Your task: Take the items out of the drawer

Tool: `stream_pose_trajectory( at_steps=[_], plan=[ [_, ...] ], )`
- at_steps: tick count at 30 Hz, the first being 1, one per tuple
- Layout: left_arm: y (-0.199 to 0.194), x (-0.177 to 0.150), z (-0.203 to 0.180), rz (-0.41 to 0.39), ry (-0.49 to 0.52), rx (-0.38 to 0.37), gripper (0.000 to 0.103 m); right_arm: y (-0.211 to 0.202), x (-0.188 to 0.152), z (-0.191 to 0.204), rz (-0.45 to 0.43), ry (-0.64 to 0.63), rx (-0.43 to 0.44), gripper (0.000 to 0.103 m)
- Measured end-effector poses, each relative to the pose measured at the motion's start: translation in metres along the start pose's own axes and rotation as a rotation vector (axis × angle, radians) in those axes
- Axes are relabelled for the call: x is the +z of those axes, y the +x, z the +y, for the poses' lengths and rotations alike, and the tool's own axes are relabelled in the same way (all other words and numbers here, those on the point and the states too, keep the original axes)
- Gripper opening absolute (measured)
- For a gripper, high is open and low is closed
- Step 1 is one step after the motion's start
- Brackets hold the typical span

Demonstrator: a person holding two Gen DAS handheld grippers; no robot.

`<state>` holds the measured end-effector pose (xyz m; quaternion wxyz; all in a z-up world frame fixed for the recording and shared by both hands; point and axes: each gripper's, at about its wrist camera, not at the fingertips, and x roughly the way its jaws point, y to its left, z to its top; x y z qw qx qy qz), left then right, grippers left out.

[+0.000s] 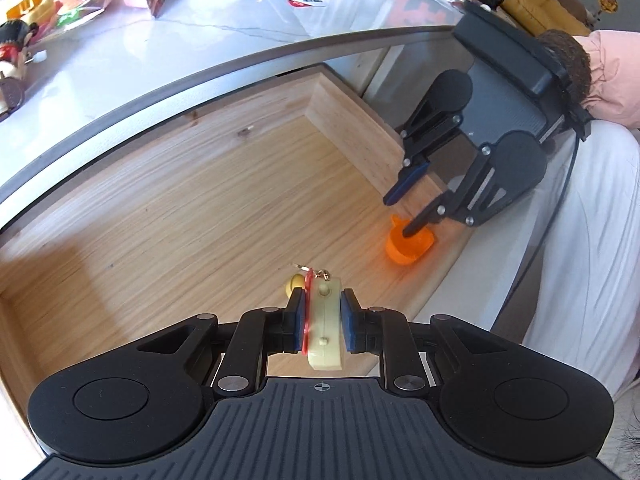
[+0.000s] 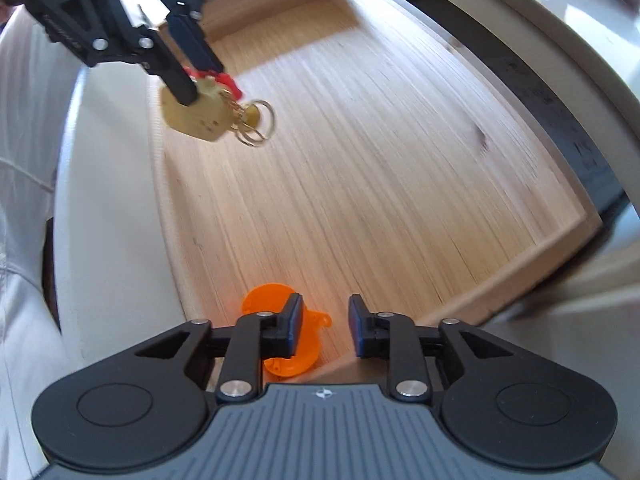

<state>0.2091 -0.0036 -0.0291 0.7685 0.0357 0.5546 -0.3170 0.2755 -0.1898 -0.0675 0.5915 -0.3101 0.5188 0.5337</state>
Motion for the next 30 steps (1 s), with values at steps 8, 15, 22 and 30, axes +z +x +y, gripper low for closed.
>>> stream_pose_trajectory(
  at_steps=[8,15,22,30],
  plan=[
    [0.003,0.009,0.000,-0.049,-0.005,-0.014,0.021,0.026,0.011,0.018,0.155,-0.135,-0.032,0.035],
    [-0.011,-0.004,0.009,-0.160,-0.012,-0.060,0.021,0.035,0.020,0.028,0.280,-0.171,-0.074,0.015],
    [-0.021,-0.012,0.023,-0.212,-0.038,-0.086,0.021,-0.006,0.033,0.039,0.272,-0.081,-0.103,0.004],
    [-0.033,-0.012,0.010,-0.270,-0.016,-0.121,0.021,0.017,0.037,0.039,0.331,-0.093,-0.173,0.034]
  ],
)
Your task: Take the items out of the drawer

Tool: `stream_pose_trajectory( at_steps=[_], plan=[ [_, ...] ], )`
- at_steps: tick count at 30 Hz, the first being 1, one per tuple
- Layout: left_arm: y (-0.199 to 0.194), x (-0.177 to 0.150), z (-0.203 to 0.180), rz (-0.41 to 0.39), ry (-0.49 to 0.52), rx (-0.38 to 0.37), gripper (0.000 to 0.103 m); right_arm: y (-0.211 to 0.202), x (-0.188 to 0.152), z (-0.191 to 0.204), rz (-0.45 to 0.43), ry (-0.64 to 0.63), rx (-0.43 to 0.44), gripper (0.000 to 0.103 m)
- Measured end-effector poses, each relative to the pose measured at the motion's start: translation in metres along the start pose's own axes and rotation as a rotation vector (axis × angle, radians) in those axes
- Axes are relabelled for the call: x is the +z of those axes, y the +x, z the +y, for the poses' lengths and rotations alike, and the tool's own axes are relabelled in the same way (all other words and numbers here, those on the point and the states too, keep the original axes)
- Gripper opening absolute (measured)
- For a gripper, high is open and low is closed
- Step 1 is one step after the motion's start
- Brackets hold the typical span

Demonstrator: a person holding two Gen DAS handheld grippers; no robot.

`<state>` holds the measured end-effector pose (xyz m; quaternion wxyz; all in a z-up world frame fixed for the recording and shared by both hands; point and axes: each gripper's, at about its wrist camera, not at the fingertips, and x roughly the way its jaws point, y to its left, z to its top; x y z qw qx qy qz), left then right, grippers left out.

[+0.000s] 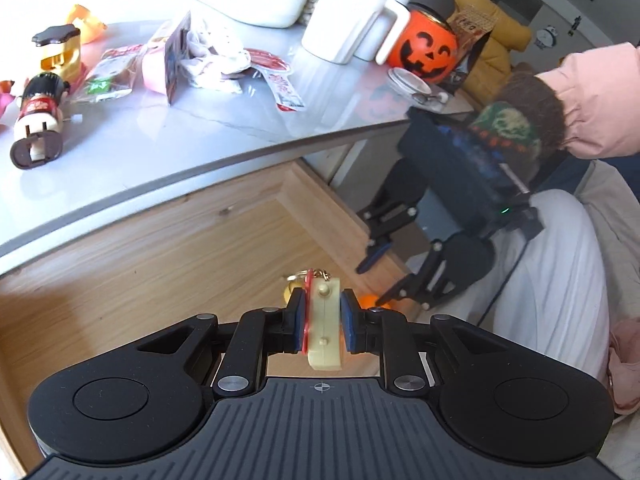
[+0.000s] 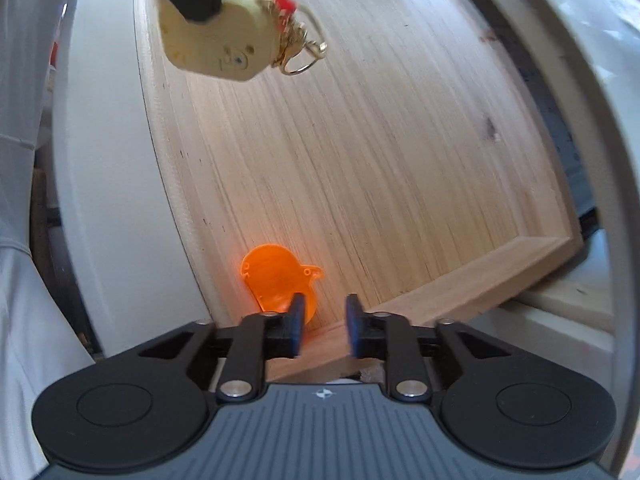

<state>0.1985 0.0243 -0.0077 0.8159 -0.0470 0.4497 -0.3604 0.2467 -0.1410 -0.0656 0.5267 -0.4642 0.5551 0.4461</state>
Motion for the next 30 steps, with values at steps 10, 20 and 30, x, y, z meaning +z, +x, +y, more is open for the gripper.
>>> stream_pose_trajectory(
  at_steps=[10,20,30],
  plan=[
    [-0.004,-0.015,0.031,0.023,-0.128,0.059,0.021,0.031,0.017,-0.011,0.093,-0.093,0.097,0.036],
    [-0.007,-0.007,0.021,-0.011,-0.094,0.025,0.021,-0.017,0.015,-0.008,0.028,-0.064,0.096,0.010],
    [-0.012,-0.015,0.019,-0.037,-0.087,0.105,0.021,-0.132,-0.050,0.000,-0.379,0.427,-0.070,0.010]
  ],
)
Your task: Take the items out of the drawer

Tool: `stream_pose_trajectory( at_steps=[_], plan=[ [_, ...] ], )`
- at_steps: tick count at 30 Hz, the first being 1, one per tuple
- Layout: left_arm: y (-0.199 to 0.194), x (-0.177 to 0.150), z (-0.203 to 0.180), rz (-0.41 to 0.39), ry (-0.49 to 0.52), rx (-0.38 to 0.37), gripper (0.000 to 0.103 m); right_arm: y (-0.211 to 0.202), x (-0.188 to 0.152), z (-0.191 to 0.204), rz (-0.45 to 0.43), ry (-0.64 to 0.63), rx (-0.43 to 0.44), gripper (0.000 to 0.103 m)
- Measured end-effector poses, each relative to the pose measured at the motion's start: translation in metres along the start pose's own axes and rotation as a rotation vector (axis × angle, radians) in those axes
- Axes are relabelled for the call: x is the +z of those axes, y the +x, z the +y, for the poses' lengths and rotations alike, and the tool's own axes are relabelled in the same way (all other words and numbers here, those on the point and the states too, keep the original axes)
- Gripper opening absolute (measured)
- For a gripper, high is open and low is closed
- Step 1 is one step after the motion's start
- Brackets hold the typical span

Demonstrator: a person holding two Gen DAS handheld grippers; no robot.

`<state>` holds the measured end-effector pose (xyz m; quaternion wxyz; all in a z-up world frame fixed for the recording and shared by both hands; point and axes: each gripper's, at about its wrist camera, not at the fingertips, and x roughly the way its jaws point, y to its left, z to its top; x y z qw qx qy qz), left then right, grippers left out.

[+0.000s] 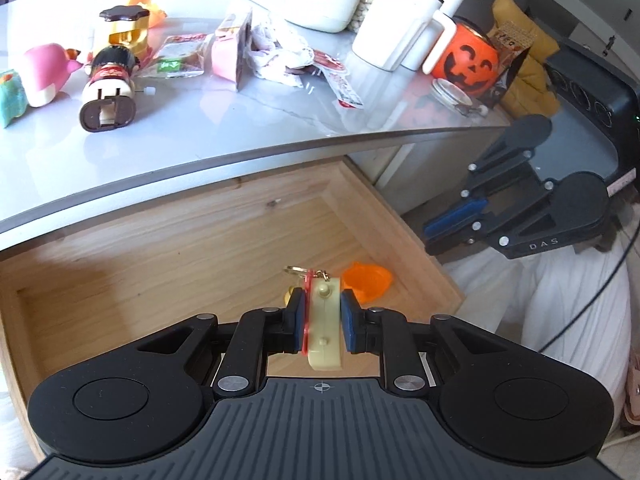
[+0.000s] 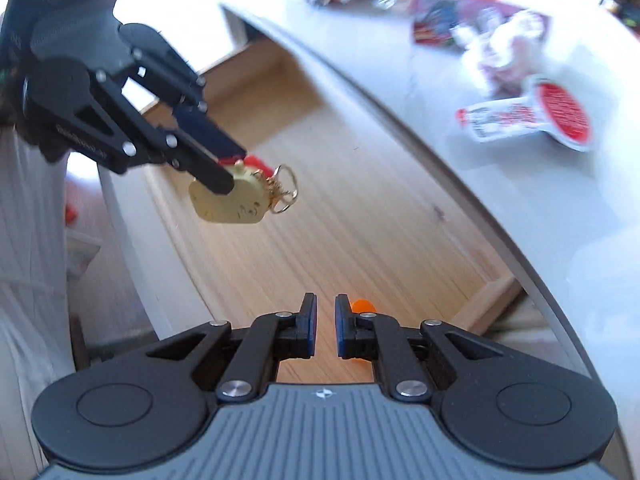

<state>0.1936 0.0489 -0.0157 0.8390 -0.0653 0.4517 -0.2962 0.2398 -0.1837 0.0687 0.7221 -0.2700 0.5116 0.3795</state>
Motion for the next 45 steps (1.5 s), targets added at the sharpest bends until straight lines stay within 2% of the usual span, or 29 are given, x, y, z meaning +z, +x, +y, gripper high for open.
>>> stream_pose_trajectory(
  at_steps=[2,4,7,9,11,13,16,21,24,26,32,33,35,36,38,40,45],
  plan=[
    [-0.003,-0.002,0.004,-0.013,-0.034,0.012,0.021,-0.003,-0.010,0.001,0.024,0.176,-0.075,0.019],
    [-0.007,-0.003,0.007,-0.028,-0.063,0.013,0.021,-0.003,-0.014,-0.008,0.062,0.342,-0.098,0.037],
    [-0.014,-0.006,0.007,-0.047,-0.074,0.032,0.021,0.005,-0.021,-0.014,0.093,0.453,-0.038,0.040],
    [-0.017,-0.007,0.005,-0.060,-0.070,0.042,0.021,0.017,-0.018,-0.016,0.124,0.422,-0.049,0.041],
    [-0.020,-0.008,0.004,-0.070,-0.062,0.042,0.021,0.039,-0.025,-0.017,0.155,0.320,-0.095,0.044],
    [-0.020,-0.008,0.005,-0.076,-0.056,0.045,0.021,0.063,-0.013,-0.004,0.178,0.174,-0.148,0.060],
    [-0.020,-0.009,0.008,-0.075,-0.064,0.043,0.021,0.081,-0.011,-0.001,0.221,0.035,-0.161,0.067],
    [-0.019,-0.006,0.008,-0.073,-0.067,0.015,0.021,0.121,-0.011,-0.002,0.301,-0.066,-0.132,0.067],
    [-0.018,-0.004,0.007,-0.066,-0.060,-0.009,0.021,0.157,0.000,0.000,0.350,-0.079,-0.096,0.072],
    [-0.015,-0.003,0.008,-0.056,-0.063,-0.017,0.021,0.166,-0.003,-0.001,0.377,-0.102,-0.065,0.078],
    [-0.011,-0.002,0.010,-0.042,-0.073,-0.032,0.021,0.195,-0.006,-0.006,0.432,-0.160,-0.075,0.082],
    [-0.009,-0.002,0.011,-0.037,-0.075,-0.031,0.021,0.194,-0.005,-0.008,0.431,-0.160,-0.055,0.081],
    [-0.006,-0.003,0.012,-0.023,-0.080,-0.023,0.021,0.191,-0.006,-0.012,0.436,-0.130,-0.015,0.066],
    [-0.004,-0.003,0.012,-0.017,-0.080,-0.017,0.021,0.187,-0.007,-0.012,0.437,-0.111,0.012,0.040],
    [-0.002,-0.002,0.011,-0.011,-0.071,-0.012,0.021,0.171,-0.010,-0.004,0.403,-0.124,-0.036,0.041],
    [0.000,-0.002,0.007,-0.008,-0.055,-0.010,0.021,0.142,-0.013,0.004,0.342,-0.116,-0.046,0.041],
    [-0.001,-0.003,-0.003,-0.024,-0.017,0.006,0.021,0.046,-0.021,0.028,0.107,0.004,-0.098,0.041]
  ],
)
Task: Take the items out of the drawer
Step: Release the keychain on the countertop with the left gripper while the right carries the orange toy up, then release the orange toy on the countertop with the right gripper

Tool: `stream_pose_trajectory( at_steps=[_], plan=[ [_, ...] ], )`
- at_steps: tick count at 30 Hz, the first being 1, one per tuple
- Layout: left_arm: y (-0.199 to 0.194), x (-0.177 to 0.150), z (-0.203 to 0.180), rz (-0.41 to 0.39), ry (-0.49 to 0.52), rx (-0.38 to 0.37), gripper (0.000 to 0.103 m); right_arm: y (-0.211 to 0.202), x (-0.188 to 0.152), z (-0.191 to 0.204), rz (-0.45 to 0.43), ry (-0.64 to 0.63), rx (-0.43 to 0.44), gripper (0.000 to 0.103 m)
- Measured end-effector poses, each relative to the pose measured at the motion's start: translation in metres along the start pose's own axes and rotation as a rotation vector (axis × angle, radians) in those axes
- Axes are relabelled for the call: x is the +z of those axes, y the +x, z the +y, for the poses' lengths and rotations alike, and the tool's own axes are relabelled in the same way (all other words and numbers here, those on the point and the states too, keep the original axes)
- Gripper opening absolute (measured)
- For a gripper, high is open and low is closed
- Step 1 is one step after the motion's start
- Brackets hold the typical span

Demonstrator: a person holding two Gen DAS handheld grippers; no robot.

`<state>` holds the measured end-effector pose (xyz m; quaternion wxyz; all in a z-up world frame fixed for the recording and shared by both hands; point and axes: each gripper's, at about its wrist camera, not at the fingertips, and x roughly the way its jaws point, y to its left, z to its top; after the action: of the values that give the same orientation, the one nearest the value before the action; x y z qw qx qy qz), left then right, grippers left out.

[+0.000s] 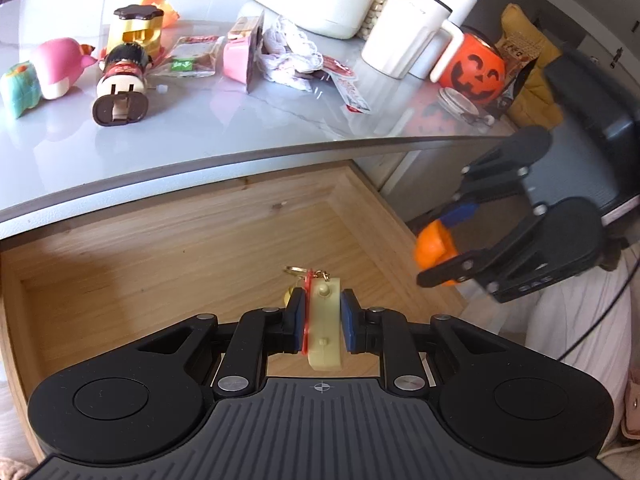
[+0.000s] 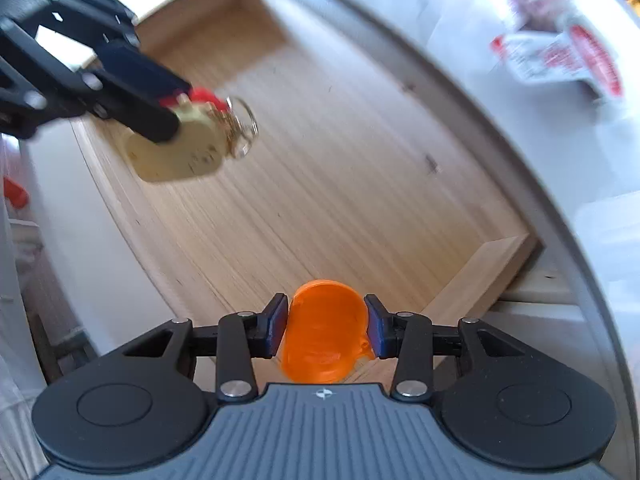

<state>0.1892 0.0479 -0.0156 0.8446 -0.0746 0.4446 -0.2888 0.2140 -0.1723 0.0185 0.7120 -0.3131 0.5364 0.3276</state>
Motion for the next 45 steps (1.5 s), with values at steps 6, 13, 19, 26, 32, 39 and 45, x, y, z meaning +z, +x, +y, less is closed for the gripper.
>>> stream_pose_trajectory(
  at_steps=[6,13,19,26,32,39,45],
  plan=[
    [-0.032,-0.003,-0.010,-0.090,-0.007,0.036,0.021,-0.078,-0.018,0.014,-0.307,0.235,0.007,0.041],
    [-0.081,0.051,0.004,-0.398,-0.099,0.176,0.021,-0.094,-0.001,0.029,-0.615,0.454,0.072,0.041],
    [-0.025,0.103,0.052,-0.388,-0.154,0.233,0.023,-0.083,0.040,0.045,-0.605,0.397,0.014,0.041],
    [-0.032,0.109,0.069,-0.480,-0.233,0.238,0.031,-0.064,0.066,0.024,-0.584,0.428,-0.089,0.041],
    [-0.097,0.097,0.063,-0.677,-0.171,0.265,0.031,-0.050,0.112,0.004,-0.648,0.412,-0.164,0.041],
    [-0.113,0.050,0.078,-0.639,-0.188,0.371,0.031,-0.041,0.176,-0.015,-0.694,0.422,-0.278,0.069],
    [-0.119,-0.004,0.066,-0.570,-0.154,0.508,0.031,-0.058,0.131,-0.006,-0.700,0.531,-0.245,0.082]
  ],
)
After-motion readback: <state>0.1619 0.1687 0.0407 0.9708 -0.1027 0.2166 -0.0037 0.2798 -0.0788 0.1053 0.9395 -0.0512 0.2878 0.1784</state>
